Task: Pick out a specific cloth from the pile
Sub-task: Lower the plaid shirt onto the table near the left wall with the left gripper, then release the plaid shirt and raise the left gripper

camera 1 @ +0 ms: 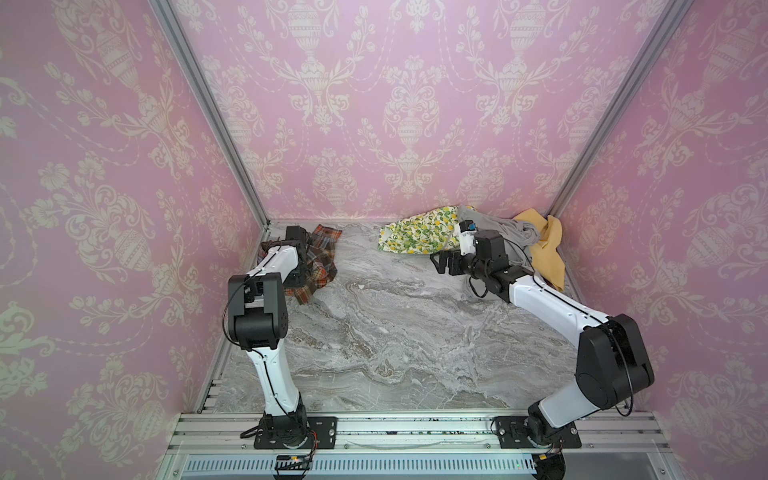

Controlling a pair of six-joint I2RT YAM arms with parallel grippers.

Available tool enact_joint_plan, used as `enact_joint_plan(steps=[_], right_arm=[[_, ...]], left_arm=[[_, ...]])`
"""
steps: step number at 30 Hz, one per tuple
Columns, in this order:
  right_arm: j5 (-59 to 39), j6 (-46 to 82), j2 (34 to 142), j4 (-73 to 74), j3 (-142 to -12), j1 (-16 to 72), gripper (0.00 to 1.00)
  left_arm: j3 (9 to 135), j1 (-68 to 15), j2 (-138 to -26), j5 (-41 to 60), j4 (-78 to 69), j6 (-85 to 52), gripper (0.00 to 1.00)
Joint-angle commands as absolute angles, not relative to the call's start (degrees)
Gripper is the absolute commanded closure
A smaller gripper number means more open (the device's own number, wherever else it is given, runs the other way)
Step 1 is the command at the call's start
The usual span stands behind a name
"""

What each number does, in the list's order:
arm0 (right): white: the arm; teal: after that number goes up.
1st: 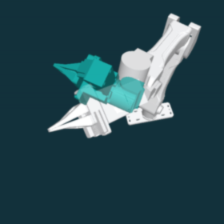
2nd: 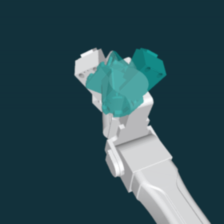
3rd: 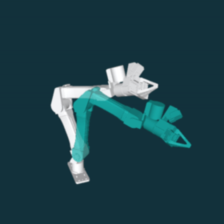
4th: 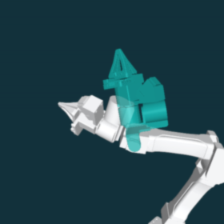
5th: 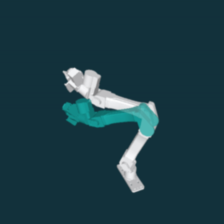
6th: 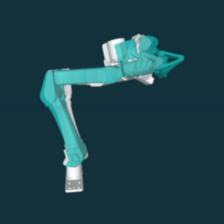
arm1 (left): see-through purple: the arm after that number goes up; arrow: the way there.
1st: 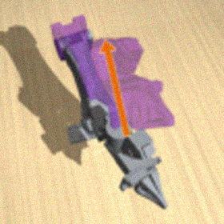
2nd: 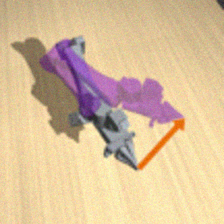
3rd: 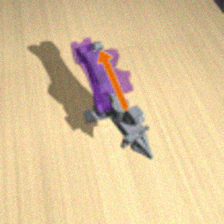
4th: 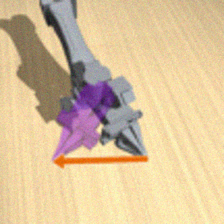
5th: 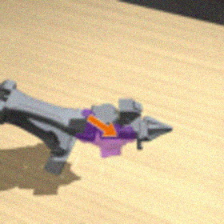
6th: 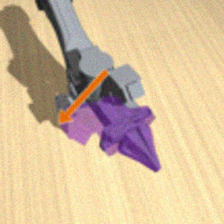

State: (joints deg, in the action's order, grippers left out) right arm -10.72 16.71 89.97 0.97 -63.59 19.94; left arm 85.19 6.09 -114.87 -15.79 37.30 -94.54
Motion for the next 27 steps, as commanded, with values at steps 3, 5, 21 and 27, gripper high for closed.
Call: enact_joint_plan(steps=[3,5,21,27], right_arm=[[-10.7,16.8,87.9,-0.6,-64.9,19.7,0.00],[-10.5,16.8,87.0,-0.7,-64.5,19.7,0.00],[-7.3,14.7,80.1,-4.2,-63.3,19.7,0.00],[-6.7,13.7,78.0,-6.8,-64.4,19.6,0.00]], left_arm=[[86.3,6.5,-115.2,-16.7,40.5,-94.7,0.94],[85.0,6.6,-114.3,-16.5,39.7,-93.7,0.82],[79.2,6.7,-102.0,-13.8,34.1,-73.8,0.01],[78.6,6.7,-99.8,-11.0,35.6,-64.3,0.01]])
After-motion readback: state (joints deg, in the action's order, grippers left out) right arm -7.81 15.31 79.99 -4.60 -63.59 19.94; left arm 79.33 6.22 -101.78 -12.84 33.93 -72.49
